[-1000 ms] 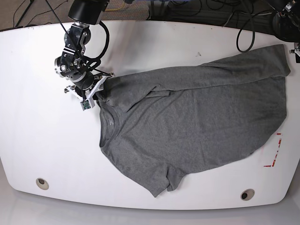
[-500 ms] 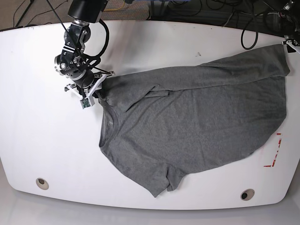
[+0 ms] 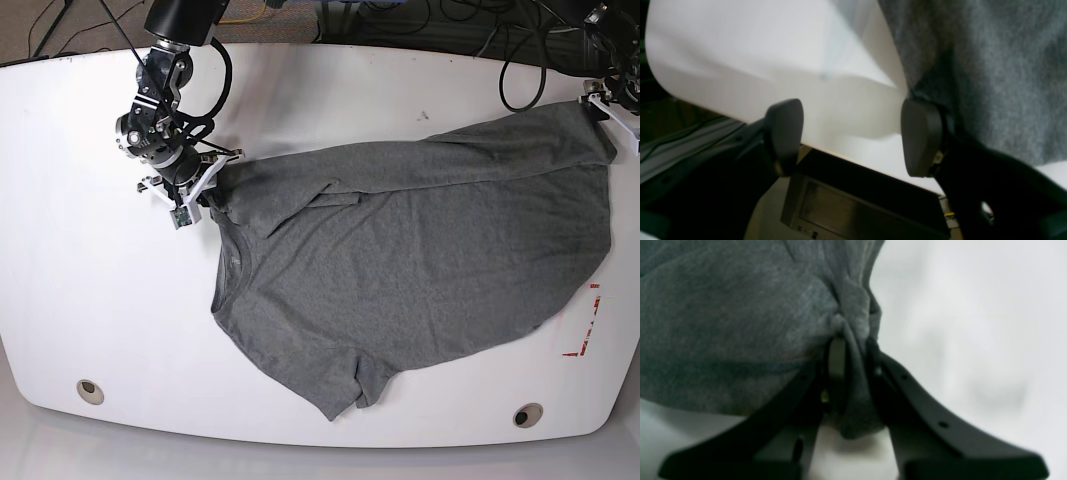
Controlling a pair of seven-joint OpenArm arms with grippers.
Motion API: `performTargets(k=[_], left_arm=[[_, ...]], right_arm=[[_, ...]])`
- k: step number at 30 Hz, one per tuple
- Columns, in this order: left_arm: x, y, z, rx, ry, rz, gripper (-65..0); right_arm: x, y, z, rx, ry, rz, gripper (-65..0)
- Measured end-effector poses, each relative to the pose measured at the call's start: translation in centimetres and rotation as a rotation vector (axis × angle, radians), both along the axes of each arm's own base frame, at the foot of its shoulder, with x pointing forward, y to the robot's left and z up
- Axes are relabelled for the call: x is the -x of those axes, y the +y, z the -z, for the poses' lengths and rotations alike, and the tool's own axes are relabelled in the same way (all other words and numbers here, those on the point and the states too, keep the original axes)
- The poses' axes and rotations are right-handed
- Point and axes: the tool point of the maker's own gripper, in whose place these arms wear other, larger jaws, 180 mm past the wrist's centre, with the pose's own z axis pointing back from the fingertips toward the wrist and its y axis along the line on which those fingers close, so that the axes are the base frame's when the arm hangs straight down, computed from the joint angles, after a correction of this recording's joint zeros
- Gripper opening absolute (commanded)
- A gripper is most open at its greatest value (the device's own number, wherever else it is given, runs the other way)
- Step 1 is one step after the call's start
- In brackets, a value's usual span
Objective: Layout the t-shirt on the table in an organized manner, then fold the t-shirt properly
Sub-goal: 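Regrasp the t-shirt edges with both grippers near the shoulders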
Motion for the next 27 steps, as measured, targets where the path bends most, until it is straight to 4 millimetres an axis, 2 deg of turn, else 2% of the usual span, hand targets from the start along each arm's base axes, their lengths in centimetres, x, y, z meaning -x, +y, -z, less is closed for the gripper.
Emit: performTargets(k=[9, 18, 22, 27], left_arm=[[-0.2, -0.5, -0.5, 0.017, -0.009, 0.008, -23.1], [-0.4, 1.2, -4.0, -0.096, -0.04, 0.032, -23.1], [-1.3, 1.5, -6.1, -0.149, -0.077, 0.046, -23.1], [-2.3, 1.0, -6.4, -0.147, -0.103, 0.064, -23.1]], right_arm=[[0.0, 0.0, 0.0, 0.0, 0.001, 0.0, -56.8], [0.0, 0.0, 0.0, 0.001, 0.001, 0.0, -56.8], [0.0, 0.0, 0.0, 0.0, 0.001, 0.0, -56.8], [0.0, 0.0, 0.0, 0.0, 0.0, -0.001, -56.8]])
